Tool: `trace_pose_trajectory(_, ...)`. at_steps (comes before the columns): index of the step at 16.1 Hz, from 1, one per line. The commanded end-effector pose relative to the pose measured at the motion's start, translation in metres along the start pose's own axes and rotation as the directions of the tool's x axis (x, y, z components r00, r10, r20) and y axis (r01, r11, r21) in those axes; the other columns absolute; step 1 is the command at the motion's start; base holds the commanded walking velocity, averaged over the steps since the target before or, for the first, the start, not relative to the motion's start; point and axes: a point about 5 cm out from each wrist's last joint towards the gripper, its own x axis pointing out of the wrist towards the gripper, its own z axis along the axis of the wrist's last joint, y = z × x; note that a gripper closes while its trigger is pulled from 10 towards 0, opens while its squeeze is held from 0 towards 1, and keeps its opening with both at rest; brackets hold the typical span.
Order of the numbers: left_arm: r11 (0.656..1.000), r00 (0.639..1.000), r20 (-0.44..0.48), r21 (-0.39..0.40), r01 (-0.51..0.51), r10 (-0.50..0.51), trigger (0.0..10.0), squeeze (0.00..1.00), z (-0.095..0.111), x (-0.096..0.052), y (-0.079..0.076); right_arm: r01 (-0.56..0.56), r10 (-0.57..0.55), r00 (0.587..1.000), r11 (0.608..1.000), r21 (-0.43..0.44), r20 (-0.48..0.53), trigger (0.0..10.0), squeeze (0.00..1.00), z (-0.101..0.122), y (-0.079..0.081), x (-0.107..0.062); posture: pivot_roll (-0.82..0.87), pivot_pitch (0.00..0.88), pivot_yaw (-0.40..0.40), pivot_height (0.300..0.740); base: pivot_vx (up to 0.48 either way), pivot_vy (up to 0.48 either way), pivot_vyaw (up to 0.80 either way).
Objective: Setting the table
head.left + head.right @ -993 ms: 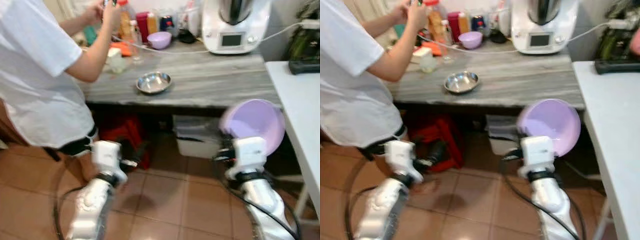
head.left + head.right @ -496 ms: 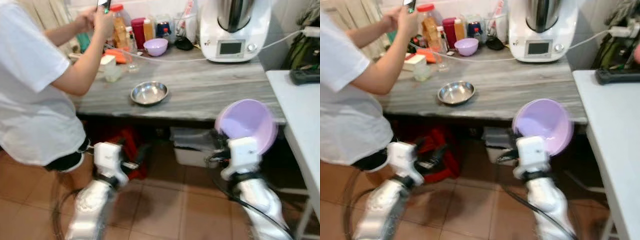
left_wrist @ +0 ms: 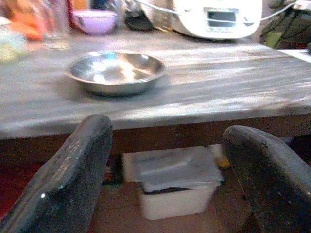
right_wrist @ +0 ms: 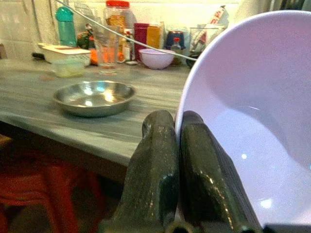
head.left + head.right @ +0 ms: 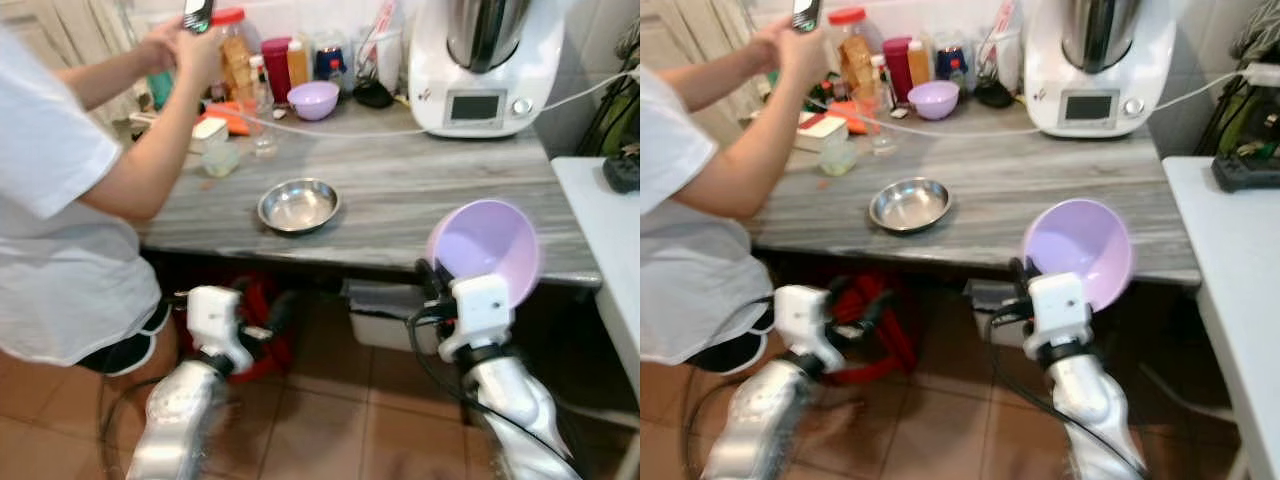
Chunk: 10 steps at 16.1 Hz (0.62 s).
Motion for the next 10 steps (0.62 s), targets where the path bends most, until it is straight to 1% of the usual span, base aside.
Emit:
trace_pose_trajectory(1,0.999,1.0,-0.008,0.027,-0.019,0.019,10.0,0.0,0.0026,-0.0054,0.0115,-0.017,0.017,0.999,1.0,0.017,0.03,10.0,0.0,0.0062,0.0073,0.0032,-0.14,0.002,0.109,0.74,0.289,0.0,0.0)
trace_pose_trajectory(10,0.999,1.0,-0.014,0.031,-0.016,0.016,10.0,0.0,0.0009,-0.0075,0.0118,-0.028,0.028,0.999,0.999,0.017,0.029,10.0,0.0,0.0056,0.0098,0.0026,-0.13,0.009,0.11,0.74,0.285,0.0,0.0)
